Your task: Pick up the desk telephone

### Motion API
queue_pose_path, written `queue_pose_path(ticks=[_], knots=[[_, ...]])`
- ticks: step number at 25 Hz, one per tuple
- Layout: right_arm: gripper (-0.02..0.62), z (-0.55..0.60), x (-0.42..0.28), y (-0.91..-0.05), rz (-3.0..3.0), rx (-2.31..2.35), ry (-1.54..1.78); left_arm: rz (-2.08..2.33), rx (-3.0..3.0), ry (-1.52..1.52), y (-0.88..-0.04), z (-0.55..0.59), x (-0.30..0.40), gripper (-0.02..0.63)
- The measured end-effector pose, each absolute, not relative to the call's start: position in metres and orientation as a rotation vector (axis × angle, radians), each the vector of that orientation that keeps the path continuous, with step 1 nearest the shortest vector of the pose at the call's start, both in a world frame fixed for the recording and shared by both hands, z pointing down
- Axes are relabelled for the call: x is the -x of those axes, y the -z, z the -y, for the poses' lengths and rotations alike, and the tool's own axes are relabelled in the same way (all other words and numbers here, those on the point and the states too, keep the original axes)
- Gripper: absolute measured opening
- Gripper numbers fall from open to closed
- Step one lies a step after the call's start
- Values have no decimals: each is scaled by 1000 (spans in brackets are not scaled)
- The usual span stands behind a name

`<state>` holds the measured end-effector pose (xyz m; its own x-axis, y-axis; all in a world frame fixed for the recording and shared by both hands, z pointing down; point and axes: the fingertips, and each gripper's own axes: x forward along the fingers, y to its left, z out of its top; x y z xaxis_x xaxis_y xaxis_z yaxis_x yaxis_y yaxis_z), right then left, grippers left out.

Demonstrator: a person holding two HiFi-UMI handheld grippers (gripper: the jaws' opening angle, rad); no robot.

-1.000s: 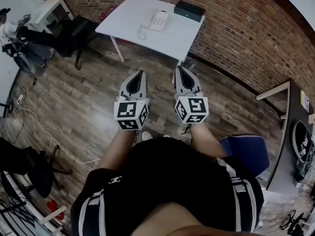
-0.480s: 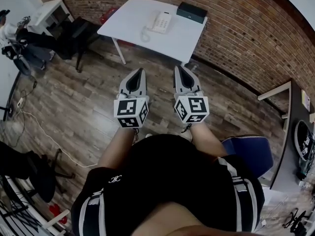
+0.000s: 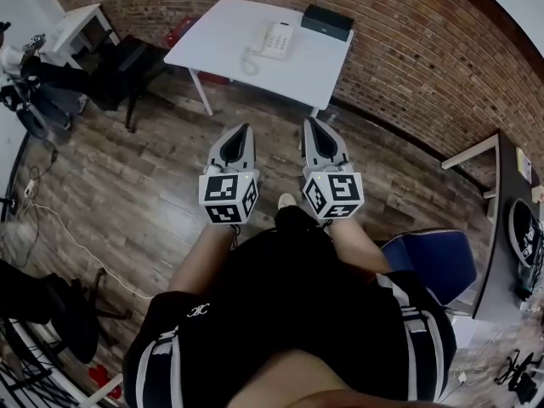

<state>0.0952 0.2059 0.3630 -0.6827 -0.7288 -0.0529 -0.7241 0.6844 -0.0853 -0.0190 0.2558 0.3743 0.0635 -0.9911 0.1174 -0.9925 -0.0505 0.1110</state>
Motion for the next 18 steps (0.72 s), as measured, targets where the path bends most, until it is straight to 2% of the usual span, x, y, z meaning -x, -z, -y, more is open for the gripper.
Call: queue_pose_path(ticks=[10,18], knots=[[-2,-174,-69,-358,-2782,1189,65,2060,-2185,-26,-371,-230,48,-2],[-2,-101,-48,-357,-2747,1169,58,2087,-2194,-25,-368,-160,74,-2]])
